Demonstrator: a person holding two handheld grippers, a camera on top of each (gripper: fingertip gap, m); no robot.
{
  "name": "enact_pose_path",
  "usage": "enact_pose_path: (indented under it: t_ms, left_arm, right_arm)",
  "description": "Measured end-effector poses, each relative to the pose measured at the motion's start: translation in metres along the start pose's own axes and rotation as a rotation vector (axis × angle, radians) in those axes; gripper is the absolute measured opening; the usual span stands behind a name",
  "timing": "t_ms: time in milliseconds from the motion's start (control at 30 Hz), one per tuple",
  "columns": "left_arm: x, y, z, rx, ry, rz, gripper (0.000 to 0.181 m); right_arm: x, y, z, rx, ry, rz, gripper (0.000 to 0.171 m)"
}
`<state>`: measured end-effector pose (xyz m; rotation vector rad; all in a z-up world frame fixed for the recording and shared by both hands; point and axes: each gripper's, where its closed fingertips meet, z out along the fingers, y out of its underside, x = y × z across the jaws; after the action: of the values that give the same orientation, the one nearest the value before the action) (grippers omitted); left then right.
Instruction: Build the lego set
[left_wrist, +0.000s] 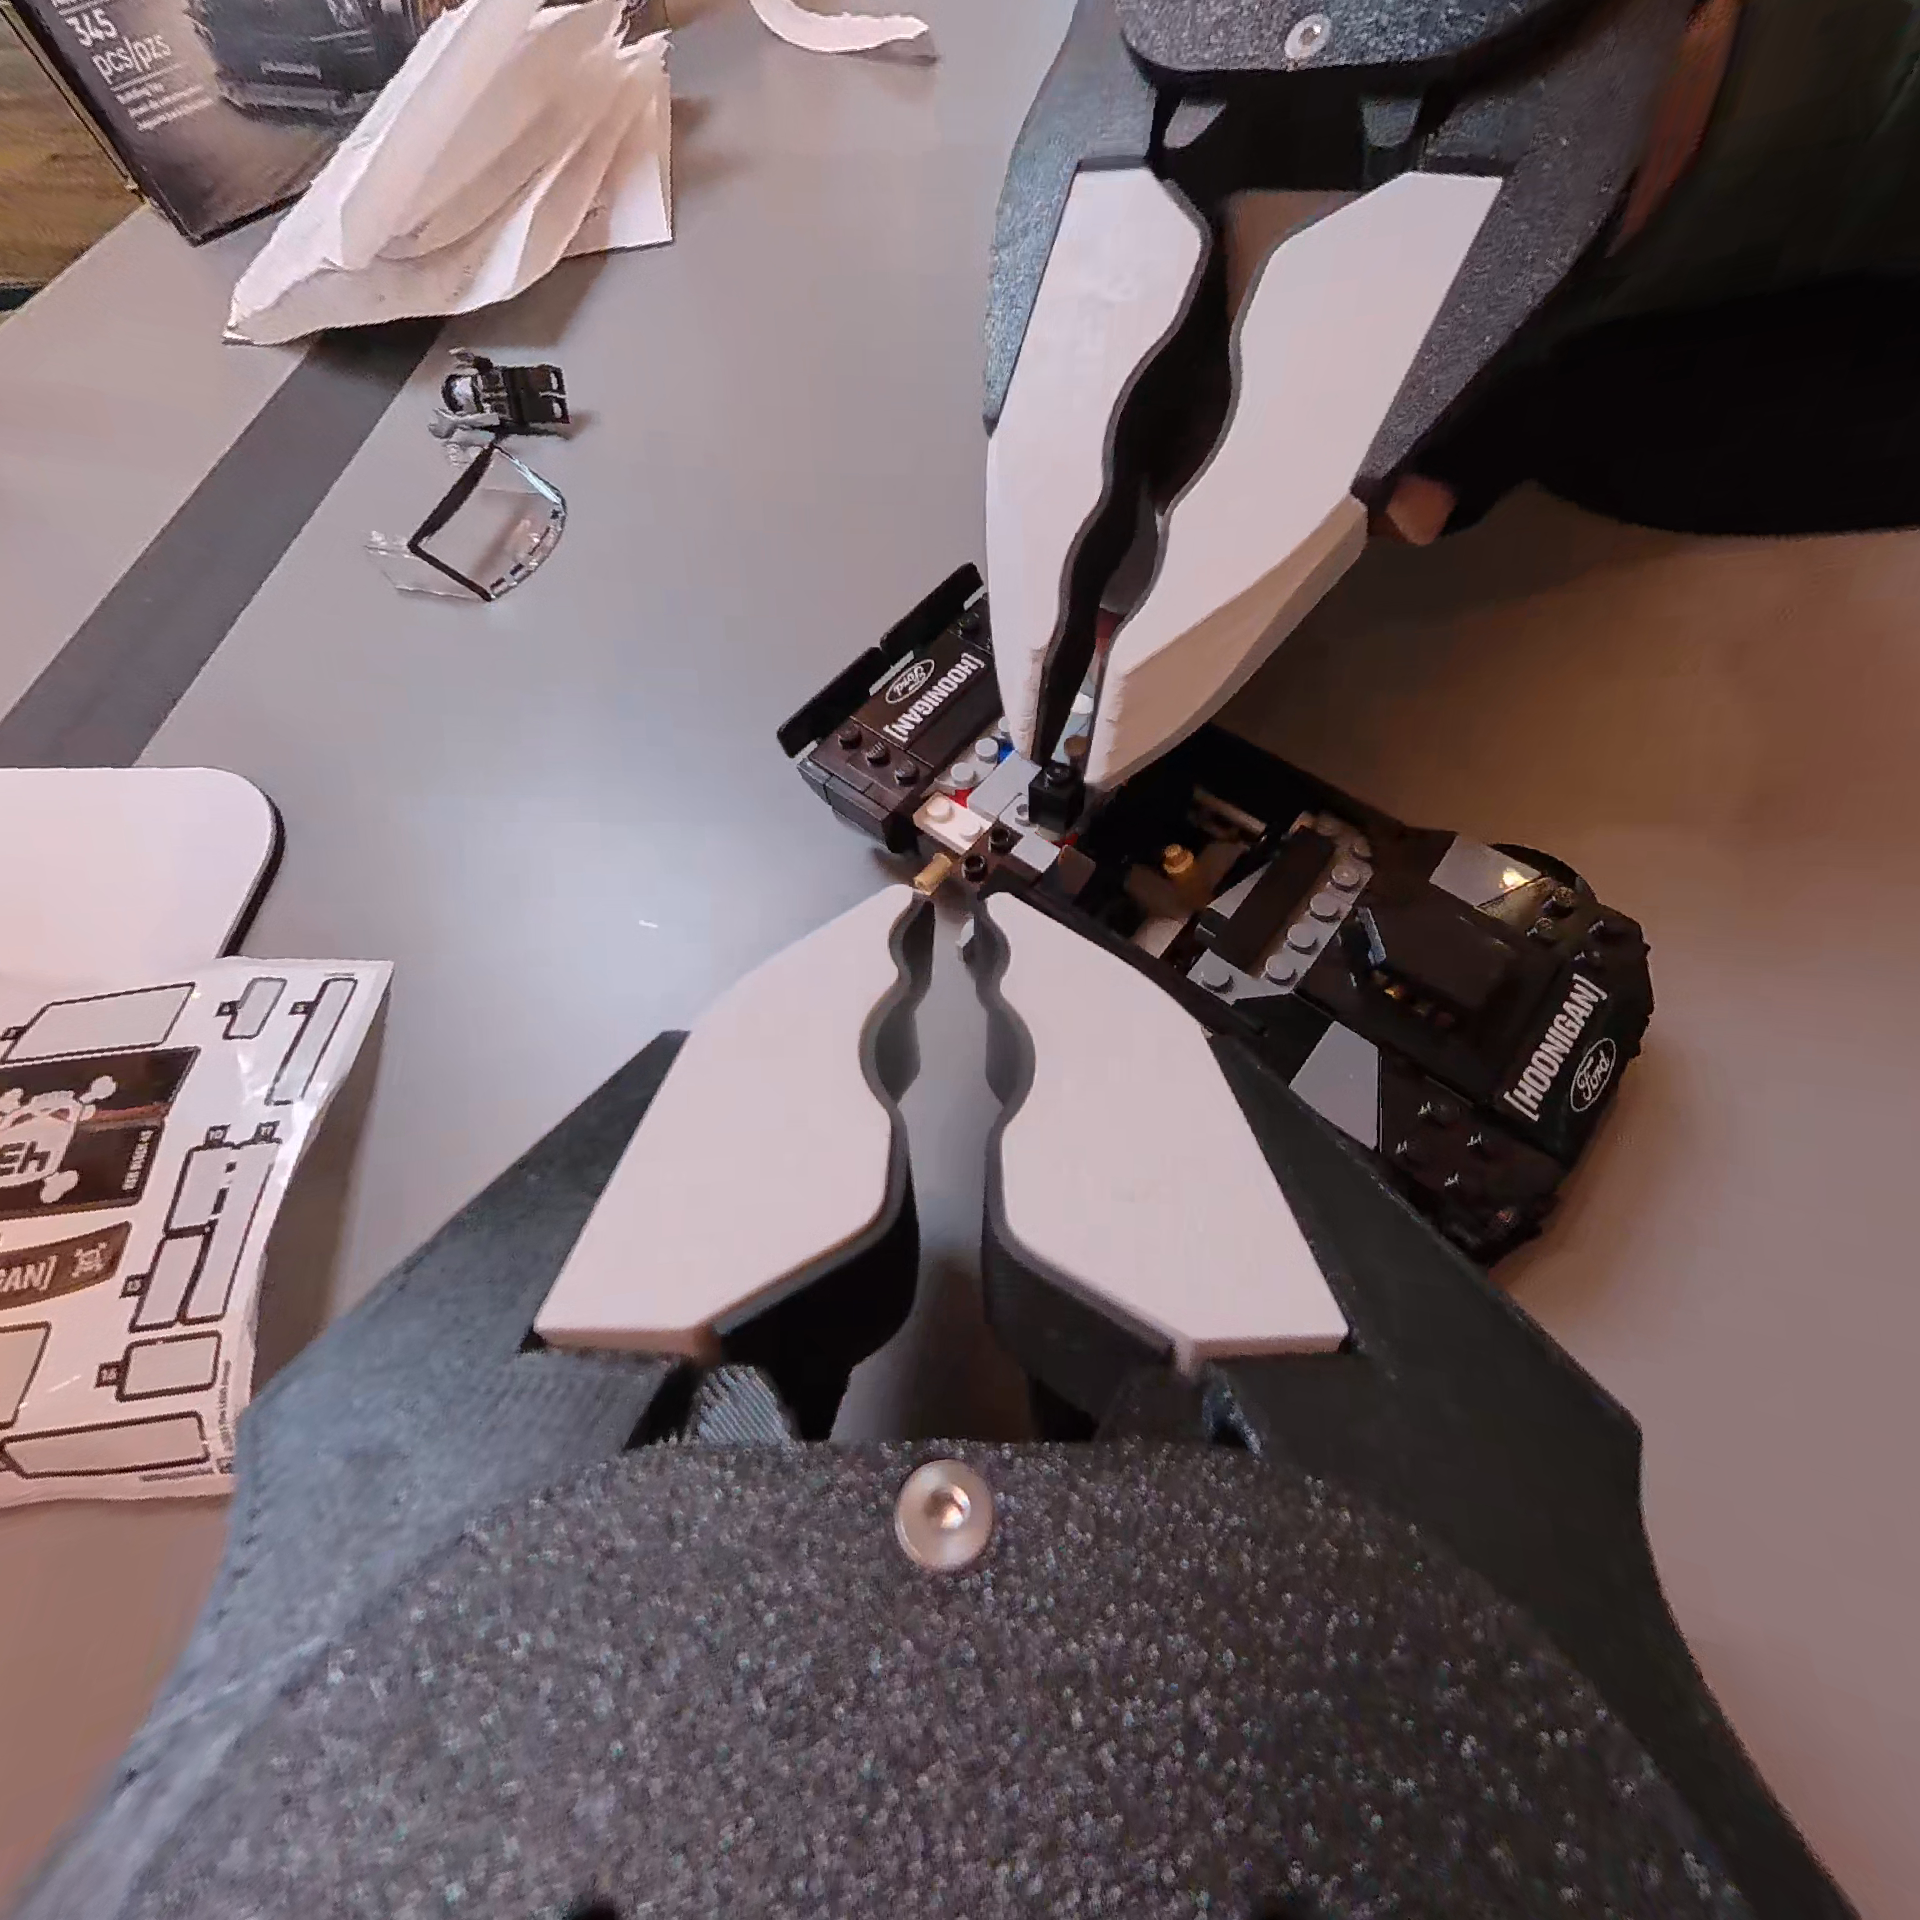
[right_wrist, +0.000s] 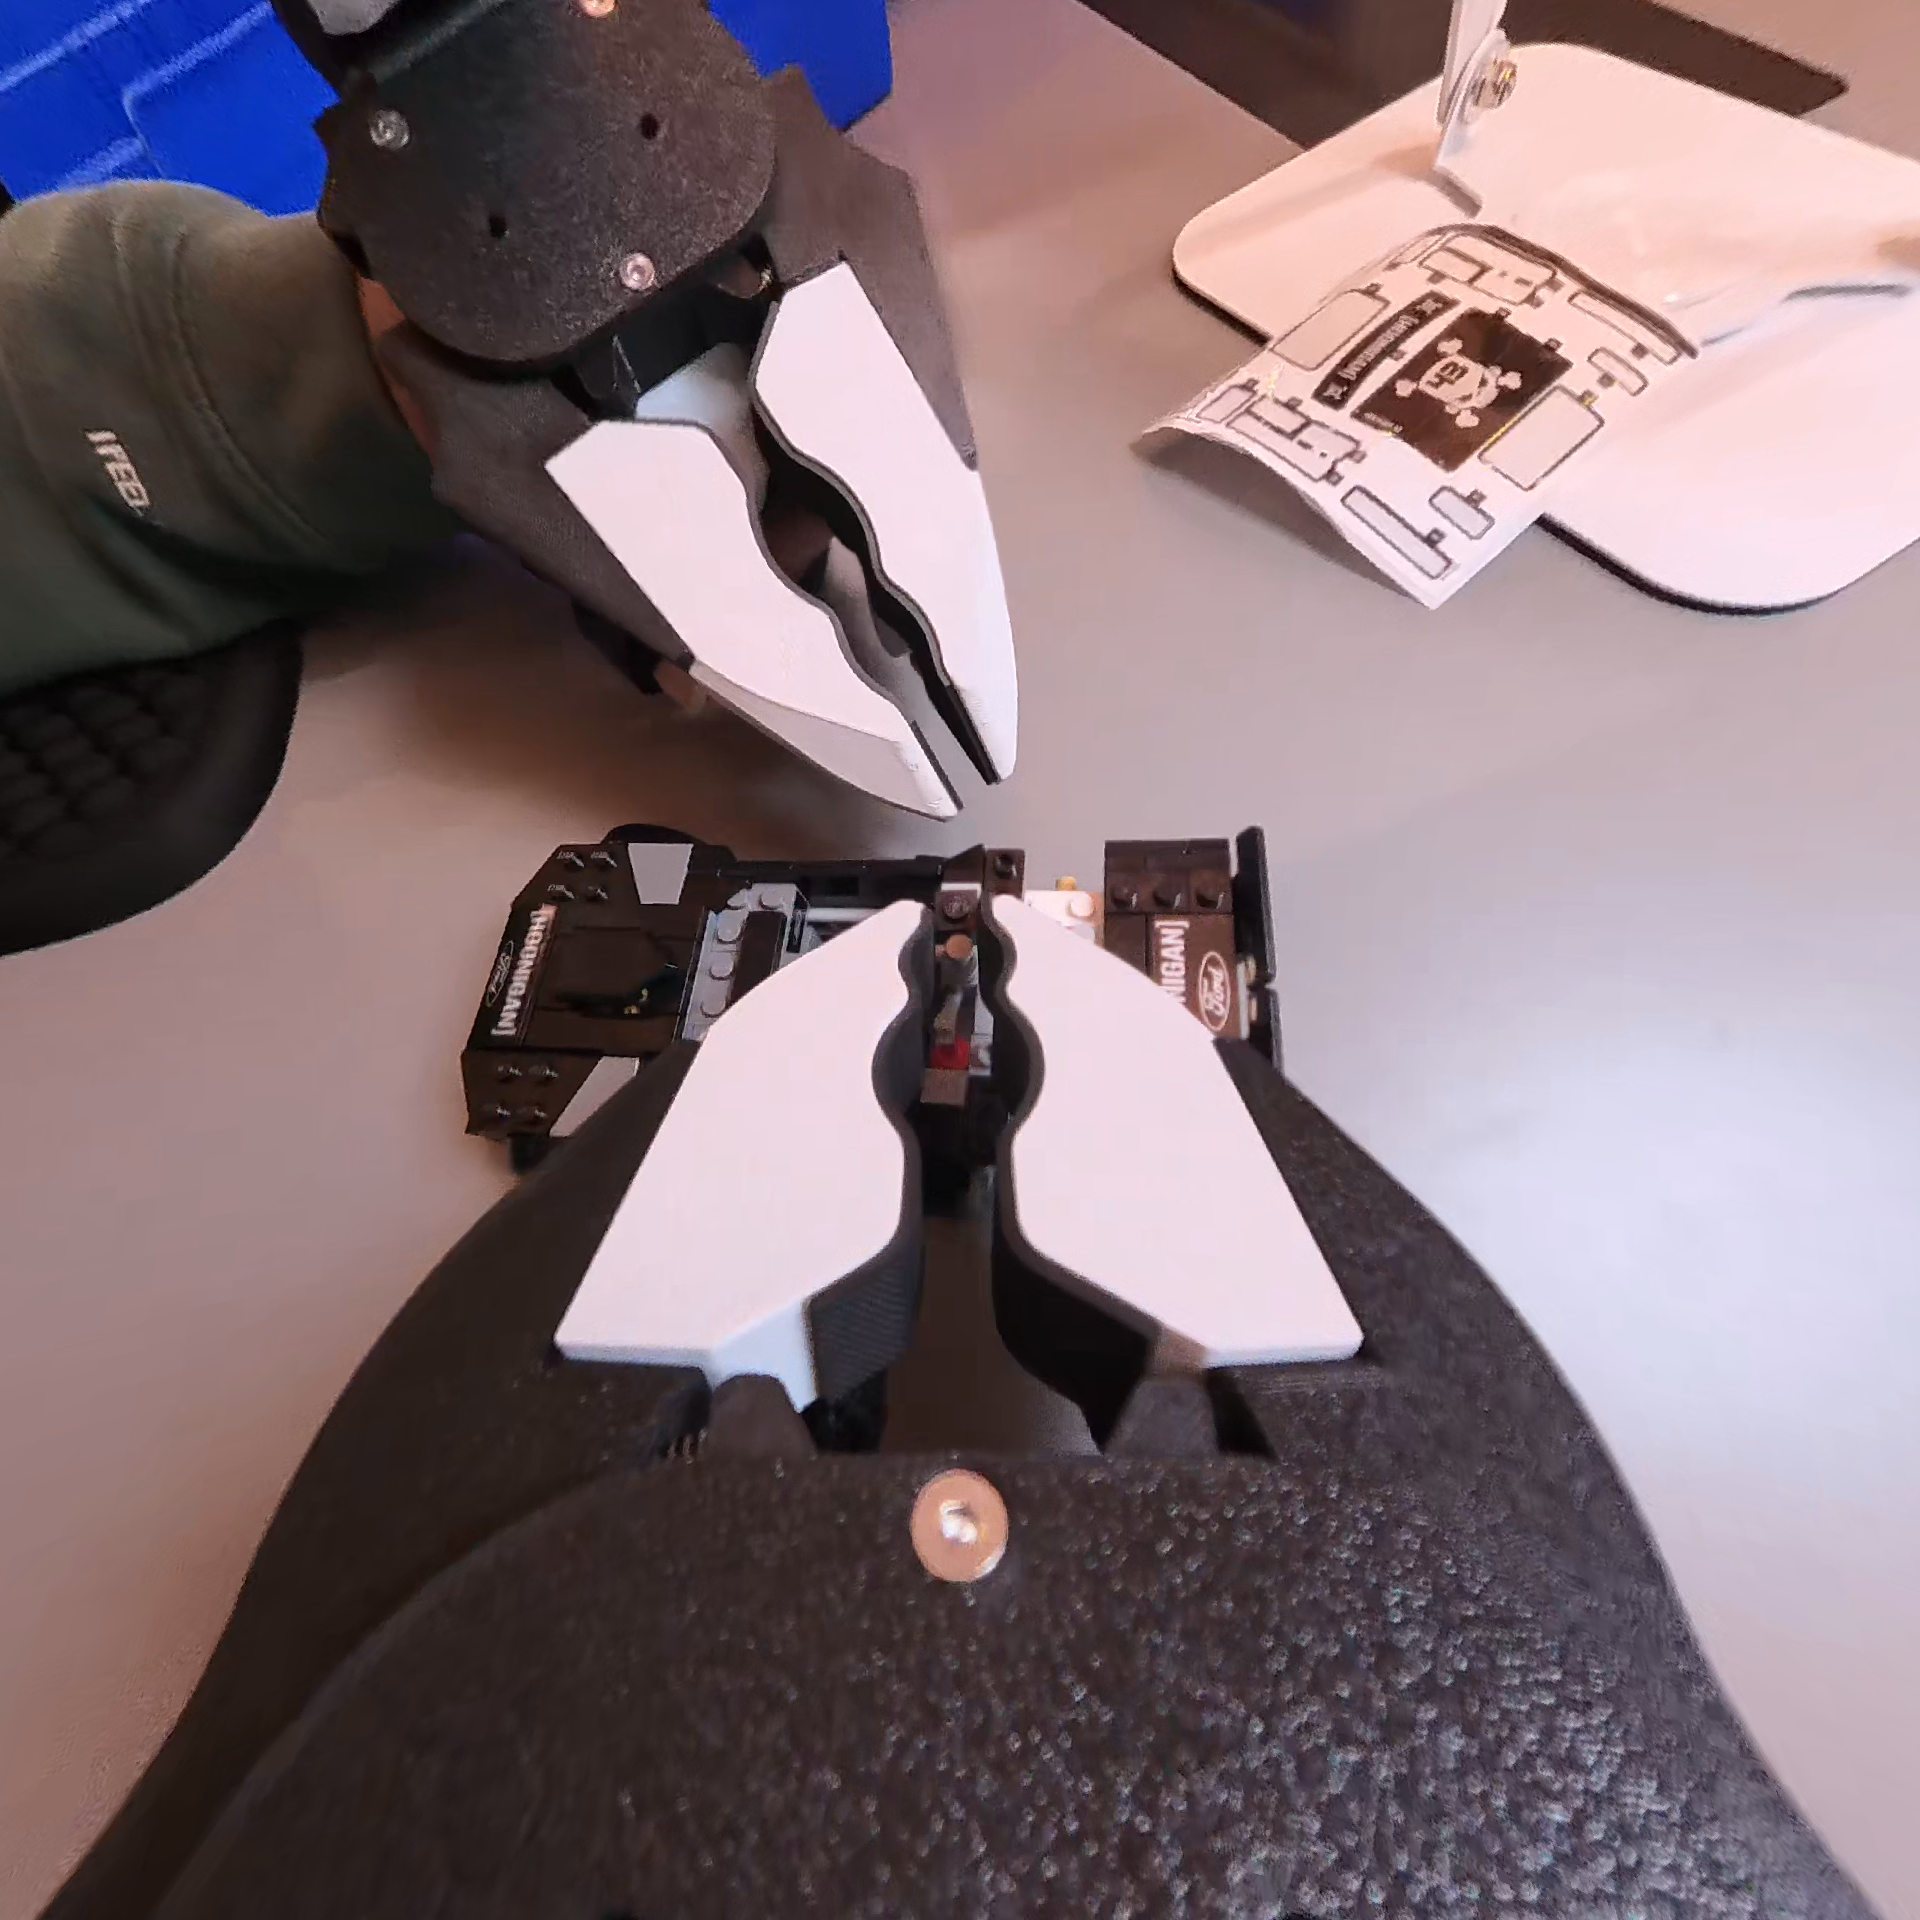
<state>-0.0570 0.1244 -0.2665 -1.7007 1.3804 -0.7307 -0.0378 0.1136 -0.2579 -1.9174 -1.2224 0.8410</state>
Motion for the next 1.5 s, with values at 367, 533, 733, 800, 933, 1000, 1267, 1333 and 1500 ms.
enact_pose_path:
  t_ms: [367,533,733,800,933,1000,1267,1333,1500]
  left_arm:
    - [0.003,0.004,0.003,-0.024,0.011,0.014,0.006]
    - [0.004,0.003,0.003,-0.022,0.016,0.014,0.006]
    - [0.007,-0.003,0.002,0.016,0.027,0.012,0.006]
    - [0.008,-0.007,0.001,0.034,0.028,0.011,0.006]
    - [0.012,-0.013,0.001,0.059,0.036,0.031,0.008]
    - [0.014,-0.016,0.002,0.062,0.034,0.044,0.008]
    - [0.018,-0.017,0.005,0.063,0.035,0.066,0.009]
    - [0.018,-0.017,0.005,0.064,0.034,0.066,0.009]
    - [0.019,-0.018,0.006,0.067,0.037,0.07,0.008]
  right_arm:
    - [0.001,-0.001,-0.001,-0.022,-0.047,0.147,0.007]
    - [0.001,0.0,0.0,-0.032,-0.041,0.127,0.007]
    - [0.0,-0.001,-0.002,-0.031,-0.035,0.096,0.007]
    - [-0.001,-0.001,-0.002,-0.031,-0.032,0.079,0.007]
    - [-0.002,-0.002,-0.004,-0.027,-0.033,0.044,0.007]
    - [-0.002,-0.003,-0.004,-0.023,-0.03,0.027,0.007]
    - [-0.003,-0.002,-0.005,-0.025,-0.03,-0.012,0.007]
    - [-0.003,-0.002,-0.005,-0.026,-0.028,-0.02,0.007]
    - [-0.003,0.0,-0.005,-0.025,-0.032,-0.027,0.008]
